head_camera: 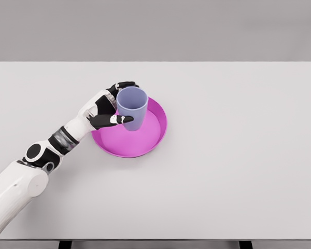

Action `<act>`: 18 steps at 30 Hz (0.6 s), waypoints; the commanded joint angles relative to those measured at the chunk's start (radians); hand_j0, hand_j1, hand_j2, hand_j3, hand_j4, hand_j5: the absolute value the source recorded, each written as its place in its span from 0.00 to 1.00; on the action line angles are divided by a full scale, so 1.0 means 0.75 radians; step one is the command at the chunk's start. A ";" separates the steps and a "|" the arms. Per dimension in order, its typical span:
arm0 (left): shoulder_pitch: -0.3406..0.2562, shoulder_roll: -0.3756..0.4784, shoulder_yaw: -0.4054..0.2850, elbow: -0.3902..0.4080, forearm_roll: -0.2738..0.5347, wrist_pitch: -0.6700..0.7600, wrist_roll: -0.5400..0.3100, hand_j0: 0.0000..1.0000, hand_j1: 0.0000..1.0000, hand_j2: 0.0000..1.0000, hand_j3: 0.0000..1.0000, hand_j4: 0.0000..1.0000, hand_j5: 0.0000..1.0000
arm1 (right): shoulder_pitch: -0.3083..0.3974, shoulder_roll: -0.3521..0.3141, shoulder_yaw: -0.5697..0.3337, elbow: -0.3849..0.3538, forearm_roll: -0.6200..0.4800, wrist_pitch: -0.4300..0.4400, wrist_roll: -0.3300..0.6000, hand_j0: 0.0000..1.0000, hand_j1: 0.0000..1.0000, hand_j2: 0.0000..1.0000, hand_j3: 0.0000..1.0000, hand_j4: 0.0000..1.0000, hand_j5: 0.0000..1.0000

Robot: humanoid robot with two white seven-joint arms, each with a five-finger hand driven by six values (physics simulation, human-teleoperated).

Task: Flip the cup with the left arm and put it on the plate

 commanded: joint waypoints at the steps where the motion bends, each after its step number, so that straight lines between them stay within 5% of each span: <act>1: 0.000 0.001 -0.001 -0.001 0.007 0.001 0.000 0.88 0.88 0.88 0.88 0.88 0.88 | 0.000 0.000 0.000 0.000 0.000 0.000 0.000 1.00 1.00 1.00 1.00 1.00 1.00; 8: 0.000 0.005 -0.003 -0.001 0.004 0.003 0.000 1.00 1.00 1.00 1.00 1.00 1.00 | 0.000 0.000 0.000 0.000 0.000 0.000 0.000 1.00 1.00 1.00 1.00 1.00 1.00; 15: 0.006 0.022 0.005 -0.015 0.006 -0.003 -0.002 1.00 1.00 1.00 1.00 1.00 1.00 | 0.000 0.000 0.000 0.002 0.000 0.000 0.000 1.00 1.00 1.00 1.00 1.00 1.00; 18: -0.008 0.161 0.030 -0.089 0.004 -0.003 -0.004 1.00 1.00 1.00 1.00 1.00 1.00 | 0.000 0.000 0.000 0.000 0.000 0.000 0.000 1.00 1.00 1.00 1.00 1.00 1.00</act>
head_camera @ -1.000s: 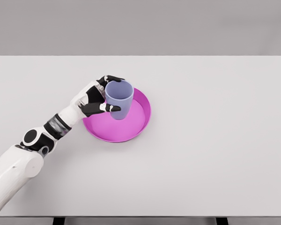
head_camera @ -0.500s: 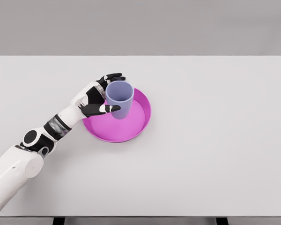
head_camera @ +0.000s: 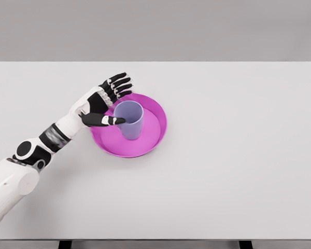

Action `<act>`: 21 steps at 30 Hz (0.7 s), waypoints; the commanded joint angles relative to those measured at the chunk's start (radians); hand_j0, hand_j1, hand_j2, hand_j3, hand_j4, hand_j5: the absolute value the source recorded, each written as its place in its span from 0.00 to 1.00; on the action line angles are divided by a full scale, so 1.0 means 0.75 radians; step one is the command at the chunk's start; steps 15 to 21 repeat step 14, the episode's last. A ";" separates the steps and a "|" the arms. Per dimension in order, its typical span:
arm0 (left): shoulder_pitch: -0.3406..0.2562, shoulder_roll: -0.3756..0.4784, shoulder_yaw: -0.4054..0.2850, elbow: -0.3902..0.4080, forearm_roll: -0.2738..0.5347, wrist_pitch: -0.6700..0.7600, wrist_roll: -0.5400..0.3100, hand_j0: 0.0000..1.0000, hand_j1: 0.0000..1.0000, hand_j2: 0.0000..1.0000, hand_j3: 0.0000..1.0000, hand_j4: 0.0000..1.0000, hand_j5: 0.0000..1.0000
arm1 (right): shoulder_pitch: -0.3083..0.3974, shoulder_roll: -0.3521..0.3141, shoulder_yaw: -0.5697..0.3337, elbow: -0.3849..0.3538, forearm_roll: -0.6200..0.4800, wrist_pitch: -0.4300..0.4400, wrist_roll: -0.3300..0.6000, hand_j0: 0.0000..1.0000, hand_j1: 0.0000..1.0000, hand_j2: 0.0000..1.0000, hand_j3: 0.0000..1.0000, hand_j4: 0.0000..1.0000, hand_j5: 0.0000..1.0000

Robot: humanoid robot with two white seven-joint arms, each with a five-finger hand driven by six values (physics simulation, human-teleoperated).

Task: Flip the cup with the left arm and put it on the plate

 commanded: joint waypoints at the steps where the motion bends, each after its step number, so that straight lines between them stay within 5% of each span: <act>1: 0.000 0.116 0.042 -0.067 0.009 -0.001 0.000 1.00 1.00 1.00 1.00 1.00 1.00 | 0.000 0.000 -0.002 0.002 0.000 0.000 0.000 1.00 1.00 1.00 1.00 1.00 1.00; 4: -0.010 0.289 0.054 -0.159 -0.056 -0.011 -0.004 1.00 1.00 1.00 1.00 1.00 1.00 | 0.000 0.000 0.000 0.000 0.000 0.000 0.000 1.00 1.00 1.00 1.00 1.00 1.00; 9: 0.010 0.541 0.210 -0.185 -0.721 -0.309 0.080 1.00 1.00 1.00 1.00 1.00 1.00 | 0.000 0.000 0.000 0.000 0.000 0.000 0.000 1.00 1.00 1.00 1.00 1.00 1.00; 14: 0.045 0.641 0.224 -0.143 -0.750 -0.309 0.108 1.00 1.00 1.00 1.00 1.00 1.00 | 0.000 0.000 0.000 0.002 0.000 0.000 0.000 1.00 1.00 1.00 1.00 1.00 1.00; 21: 0.045 0.641 0.224 -0.143 -0.750 -0.309 0.108 1.00 1.00 1.00 1.00 1.00 1.00 | 0.000 0.000 0.000 0.002 0.000 0.000 0.000 1.00 1.00 1.00 1.00 1.00 1.00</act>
